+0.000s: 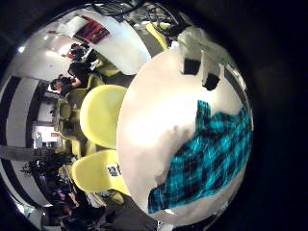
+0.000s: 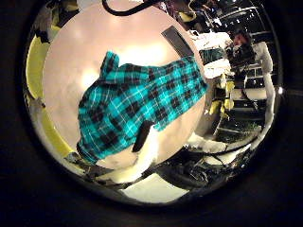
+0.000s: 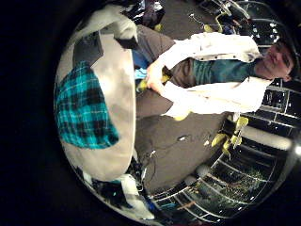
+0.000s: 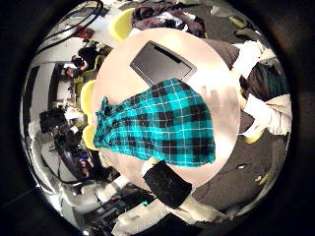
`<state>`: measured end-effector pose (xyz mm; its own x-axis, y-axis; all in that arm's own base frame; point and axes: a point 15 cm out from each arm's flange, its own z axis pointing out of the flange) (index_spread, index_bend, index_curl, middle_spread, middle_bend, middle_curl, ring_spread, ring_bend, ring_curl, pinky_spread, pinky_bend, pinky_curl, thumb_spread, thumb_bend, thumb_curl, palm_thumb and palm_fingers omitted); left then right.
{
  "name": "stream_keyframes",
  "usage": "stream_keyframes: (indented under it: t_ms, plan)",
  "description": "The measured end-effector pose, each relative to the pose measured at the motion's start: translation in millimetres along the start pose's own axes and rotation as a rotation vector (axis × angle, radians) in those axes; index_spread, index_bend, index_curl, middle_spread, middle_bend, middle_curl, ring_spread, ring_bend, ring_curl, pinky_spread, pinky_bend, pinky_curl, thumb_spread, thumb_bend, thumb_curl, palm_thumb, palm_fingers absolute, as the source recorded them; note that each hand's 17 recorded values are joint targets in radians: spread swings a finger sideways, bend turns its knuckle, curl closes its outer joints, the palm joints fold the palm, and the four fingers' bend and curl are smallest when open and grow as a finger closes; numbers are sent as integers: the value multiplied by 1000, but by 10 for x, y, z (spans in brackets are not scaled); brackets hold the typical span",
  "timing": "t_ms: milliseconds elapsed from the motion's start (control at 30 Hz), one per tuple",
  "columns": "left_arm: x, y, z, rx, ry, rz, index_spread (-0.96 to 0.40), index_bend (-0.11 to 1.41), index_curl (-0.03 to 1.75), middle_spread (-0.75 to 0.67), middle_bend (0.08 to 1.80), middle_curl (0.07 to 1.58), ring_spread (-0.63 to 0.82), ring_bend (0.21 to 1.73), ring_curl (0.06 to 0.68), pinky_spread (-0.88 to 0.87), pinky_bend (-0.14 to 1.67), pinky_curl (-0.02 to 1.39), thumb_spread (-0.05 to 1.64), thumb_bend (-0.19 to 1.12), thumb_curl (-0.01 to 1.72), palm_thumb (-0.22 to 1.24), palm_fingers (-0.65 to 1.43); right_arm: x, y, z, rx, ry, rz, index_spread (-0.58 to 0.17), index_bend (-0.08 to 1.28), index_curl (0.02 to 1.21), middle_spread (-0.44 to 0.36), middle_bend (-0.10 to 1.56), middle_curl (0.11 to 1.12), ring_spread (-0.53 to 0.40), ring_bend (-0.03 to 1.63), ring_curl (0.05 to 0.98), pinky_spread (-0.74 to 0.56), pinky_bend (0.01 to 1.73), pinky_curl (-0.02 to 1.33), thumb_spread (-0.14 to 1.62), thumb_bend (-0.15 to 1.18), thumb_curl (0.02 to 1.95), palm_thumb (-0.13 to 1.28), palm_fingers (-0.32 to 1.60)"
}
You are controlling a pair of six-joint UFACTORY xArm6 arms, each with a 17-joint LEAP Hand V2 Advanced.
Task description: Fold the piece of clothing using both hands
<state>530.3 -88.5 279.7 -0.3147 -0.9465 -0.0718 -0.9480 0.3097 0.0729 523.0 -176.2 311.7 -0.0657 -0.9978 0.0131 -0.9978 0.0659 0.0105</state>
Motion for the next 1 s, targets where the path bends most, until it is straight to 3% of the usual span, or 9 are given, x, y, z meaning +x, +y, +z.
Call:
stream_keyframes:
  t_ms: [133,367,533,733,900,1000]
  plan:
    - [255,375,428,-86,45,33,-38,158,585,211,182,508,161,826,318,230,497,525,1031,-24,304,266,-7,112,380,370,-125,-43,-24,-382,192,436,-123,423,423,58,781,363,359,727,360,1273,-15,371,373,91]
    - [426,747,828,-82,61,52,-28,171,506,182,186,451,152,801,299,254,463,478,1053,-22,299,292,56,51,833,1041,-294,-96,-87,-371,166,394,-61,369,392,84,670,320,347,642,322,1221,-15,360,417,32]
    - [406,796,879,-93,61,46,-25,169,466,171,188,425,147,788,289,252,438,454,1060,-23,298,301,78,55,997,1542,-415,-92,-131,-368,156,354,-19,325,371,111,603,289,327,600,303,1153,-24,350,427,-9]
    - [369,797,834,-84,64,38,-25,172,433,167,185,400,146,769,278,246,424,432,1065,-22,295,307,98,-252,899,1814,-455,-79,-208,-360,155,321,-6,291,356,132,553,268,314,561,290,1080,-23,341,439,2]
    - [358,824,786,-81,65,31,-24,171,412,166,186,385,141,758,270,240,418,418,1067,-23,293,308,109,-282,887,1860,-476,-33,-252,-317,154,303,-21,343,366,59,615,267,265,530,269,1055,-1,361,539,219]
    - [344,820,772,-80,63,32,-24,170,401,162,185,376,140,753,266,235,420,412,1072,-22,292,310,117,-248,910,1826,-475,-21,-245,-316,157,300,-105,447,405,-112,800,310,39,632,270,1042,5,387,644,609]
